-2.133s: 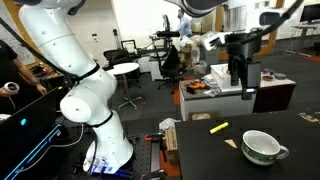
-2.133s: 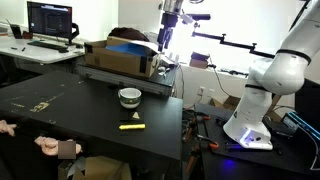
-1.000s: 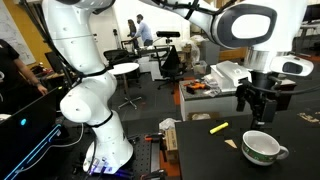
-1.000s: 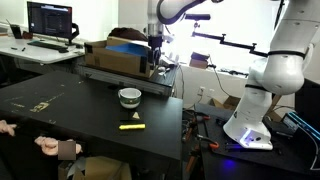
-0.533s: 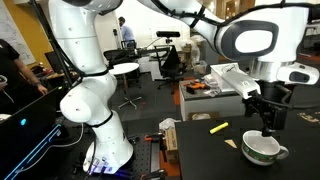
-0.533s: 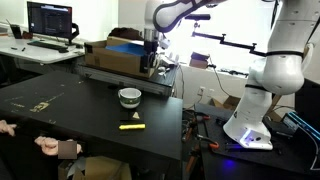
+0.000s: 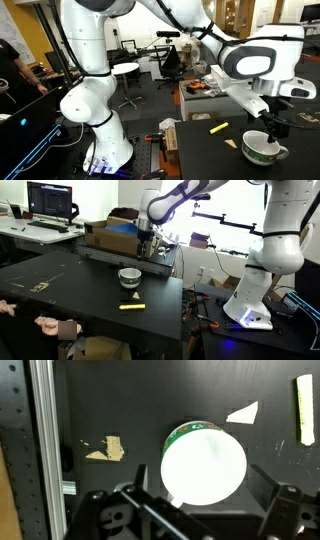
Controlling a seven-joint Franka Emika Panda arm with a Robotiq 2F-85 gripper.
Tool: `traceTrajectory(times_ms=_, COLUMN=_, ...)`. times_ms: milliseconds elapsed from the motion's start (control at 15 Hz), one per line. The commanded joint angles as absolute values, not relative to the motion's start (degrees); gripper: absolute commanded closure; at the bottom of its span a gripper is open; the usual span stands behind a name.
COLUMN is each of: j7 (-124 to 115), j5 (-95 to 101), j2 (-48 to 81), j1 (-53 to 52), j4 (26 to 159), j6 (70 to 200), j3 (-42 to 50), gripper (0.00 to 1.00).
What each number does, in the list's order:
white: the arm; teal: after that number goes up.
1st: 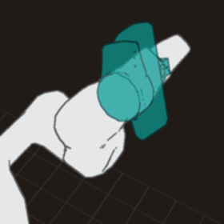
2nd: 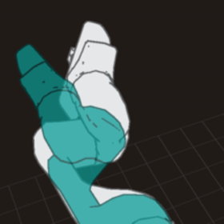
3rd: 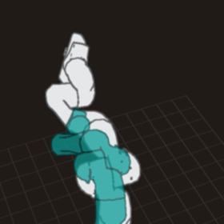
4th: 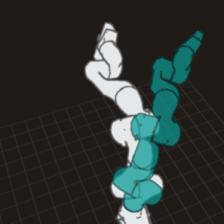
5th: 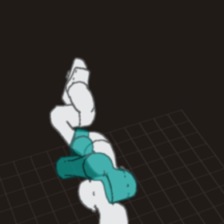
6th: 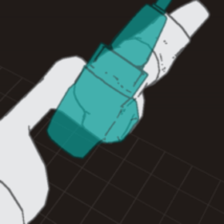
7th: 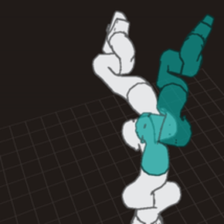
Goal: Move the green mug to the right
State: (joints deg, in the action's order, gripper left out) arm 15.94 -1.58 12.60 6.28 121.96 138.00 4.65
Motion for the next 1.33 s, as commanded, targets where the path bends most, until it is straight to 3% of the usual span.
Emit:
traceTrajectory(times_ms=0, j7=21.9, j5=-6.6, j2=15.3, j1=8.2, j4=119.8, j6=138.2, j3=2.6, gripper=0.00)
traceTrajectory(times_ms=1267, j7=19.9, j5=-2.9, j2=27.8, j1=10.5, j4=108.5, j6=134.6, j3=3.4, gripper=0.00)
